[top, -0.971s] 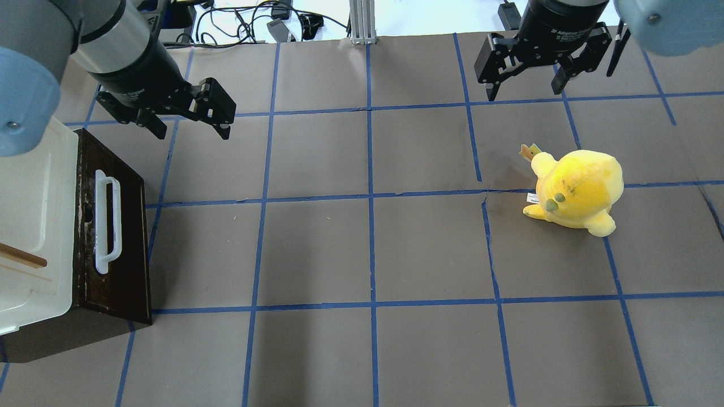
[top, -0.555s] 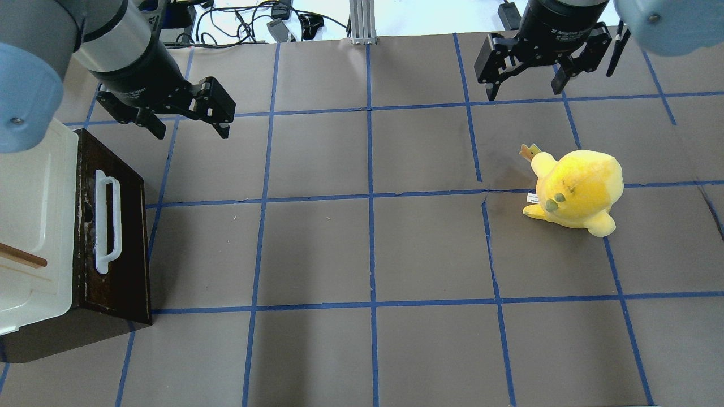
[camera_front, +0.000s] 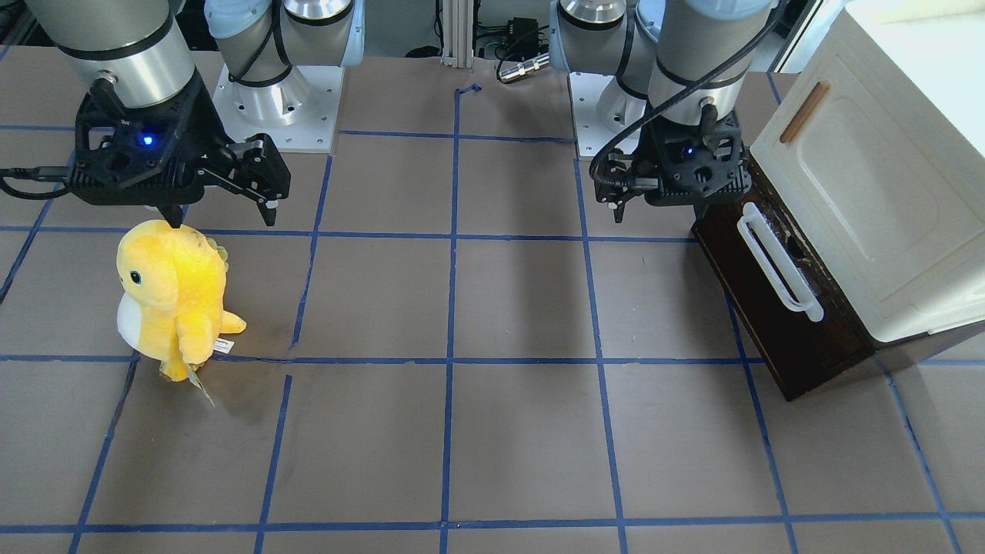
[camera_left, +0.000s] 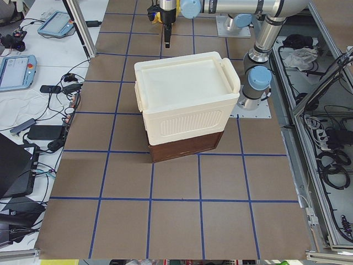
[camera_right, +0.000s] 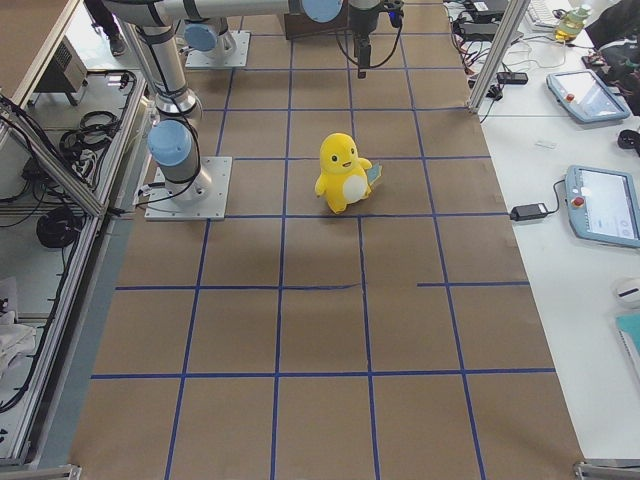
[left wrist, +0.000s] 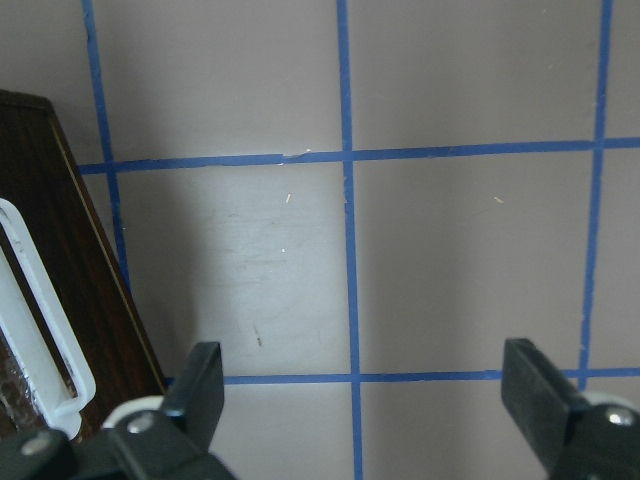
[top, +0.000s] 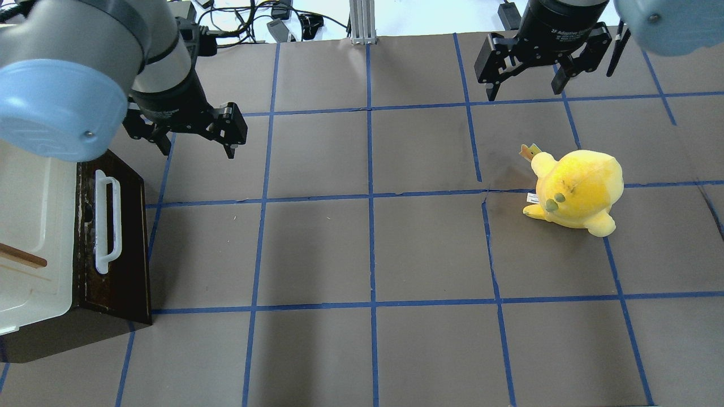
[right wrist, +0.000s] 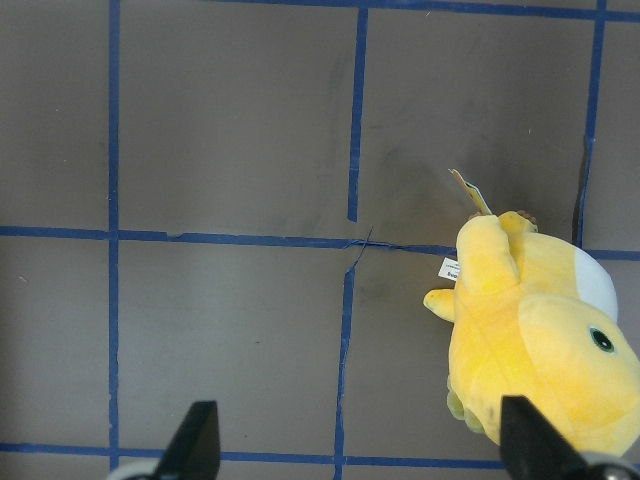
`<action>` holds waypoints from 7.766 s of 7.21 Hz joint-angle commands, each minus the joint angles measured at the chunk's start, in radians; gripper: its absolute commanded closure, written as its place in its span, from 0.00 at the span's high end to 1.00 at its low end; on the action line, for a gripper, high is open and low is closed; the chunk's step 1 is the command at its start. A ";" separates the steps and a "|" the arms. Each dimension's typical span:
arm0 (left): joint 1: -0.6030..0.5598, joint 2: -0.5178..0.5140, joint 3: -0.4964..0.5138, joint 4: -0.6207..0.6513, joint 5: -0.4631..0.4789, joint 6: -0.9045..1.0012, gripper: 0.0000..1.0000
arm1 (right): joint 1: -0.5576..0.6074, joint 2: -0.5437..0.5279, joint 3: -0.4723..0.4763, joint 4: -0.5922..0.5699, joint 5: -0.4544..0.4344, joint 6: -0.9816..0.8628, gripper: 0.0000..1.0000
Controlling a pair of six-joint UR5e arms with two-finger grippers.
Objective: Pull drawer sideways
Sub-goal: 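Move the left gripper toward the white handle on the wooden drawer, then lower the open left gripper around the white drawer handle, then close the left gripper on the white drawer handle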
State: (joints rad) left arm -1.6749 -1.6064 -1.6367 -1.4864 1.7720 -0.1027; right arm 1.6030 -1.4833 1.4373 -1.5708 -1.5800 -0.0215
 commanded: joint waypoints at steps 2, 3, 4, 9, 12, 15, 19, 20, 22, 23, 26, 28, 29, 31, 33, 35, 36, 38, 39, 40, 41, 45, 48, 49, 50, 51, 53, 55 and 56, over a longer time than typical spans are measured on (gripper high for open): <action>-0.057 -0.087 -0.038 0.054 0.210 -0.147 1.00 | 0.000 0.000 0.000 0.000 0.000 0.000 1.00; -0.069 -0.105 -0.048 0.049 0.286 -0.160 1.00 | 0.000 0.000 0.000 0.000 0.000 0.000 1.00; -0.069 -0.119 -0.078 0.049 0.331 -0.161 1.00 | 0.000 0.000 0.000 0.000 0.000 0.000 1.00; -0.069 -0.147 -0.157 0.051 0.639 -0.209 1.00 | 0.000 0.000 0.000 0.000 0.000 0.000 1.00; -0.069 -0.162 -0.161 0.051 0.691 -0.209 1.00 | 0.000 0.000 0.000 0.000 0.000 0.000 1.00; -0.054 -0.193 -0.189 0.040 0.829 -0.206 1.00 | 0.000 0.000 0.000 0.000 0.000 0.000 1.00; 0.035 -0.256 -0.252 0.052 0.862 -0.209 0.96 | 0.000 0.000 0.000 0.000 0.000 0.000 1.00; 0.040 -0.277 -0.252 0.054 0.862 -0.209 0.95 | 0.000 0.000 0.000 0.000 0.000 0.000 1.00; 0.040 -0.325 -0.246 0.096 0.865 -0.207 0.83 | 0.000 0.000 0.000 0.000 0.000 0.000 1.00; 0.041 -0.329 -0.252 0.097 0.868 -0.207 0.75 | 0.000 0.000 0.000 0.000 0.000 0.000 1.00; 0.041 -0.330 -0.268 0.091 0.914 -0.207 0.76 | 0.000 0.000 0.000 0.000 0.000 0.000 1.00; 0.043 -0.330 -0.275 0.091 0.914 -0.209 0.77 | 0.000 0.000 0.000 0.000 0.000 0.000 1.00; 0.044 -0.328 -0.275 0.091 0.914 -0.209 0.77 | 0.000 0.000 0.000 0.000 0.000 0.000 1.00; 0.044 -0.328 -0.284 0.092 0.914 -0.210 0.75 | 0.000 0.000 0.000 0.000 0.000 0.000 1.00; 0.046 -0.326 -0.284 0.092 0.916 -0.210 0.70 | 0.000 0.000 0.000 0.000 0.000 0.000 1.00; 0.046 -0.326 -0.290 0.094 0.917 -0.210 0.70 | 0.000 0.000 0.000 0.000 0.000 0.000 1.00; 0.047 -0.326 -0.299 0.094 0.938 -0.212 0.71 | 0.000 0.000 0.000 0.000 0.000 0.000 1.00; 0.047 -0.326 -0.305 0.094 0.949 -0.212 0.71 | 0.000 0.000 0.000 0.000 0.000 0.000 1.00; 0.047 -0.326 -0.305 0.092 0.960 -0.213 0.71 | 0.000 0.000 0.000 0.000 0.000 0.000 1.00; 0.047 -0.326 -0.311 0.092 0.960 -0.219 0.71 | 0.000 0.000 0.000 0.000 0.000 -0.001 1.00; 0.063 -0.326 -0.316 0.094 0.966 -0.224 0.70 | 0.000 0.000 0.000 0.000 0.000 0.000 1.00; 0.073 -0.328 -0.324 0.094 0.963 -0.224 0.57 | 0.000 0.000 0.000 0.000 0.000 0.000 1.00; 0.072 -0.331 -0.319 0.094 0.966 -0.223 0.56 | 0.000 0.000 0.000 0.000 0.000 0.000 1.00; 0.070 -0.333 -0.318 0.094 0.968 -0.221 0.56 | 0.000 0.000 0.000 0.000 0.000 0.000 1.00; 0.063 -0.334 -0.315 0.094 0.966 -0.215 0.56 | 0.000 0.000 0.000 0.000 0.000 0.000 1.00; 0.061 -0.330 -0.315 0.092 0.968 -0.213 0.56 | 0.000 0.000 0.000 0.000 0.000 0.000 1.00; 0.063 -0.330 -0.319 0.092 0.968 -0.215 0.52 | 0.000 0.000 0.000 0.000 0.000 0.000 1.00; 0.061 -0.330 -0.321 0.092 0.968 -0.218 0.46 | 0.000 0.000 0.000 0.000 0.000 0.000 1.00; 0.063 -0.331 -0.321 0.092 0.966 -0.219 0.45 | 0.000 0.000 0.000 0.000 0.000 0.000 1.00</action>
State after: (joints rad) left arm -1.6128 -1.9362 -1.9570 -1.3944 2.7394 -0.3203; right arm 1.6030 -1.4834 1.4373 -1.5708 -1.5800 -0.0219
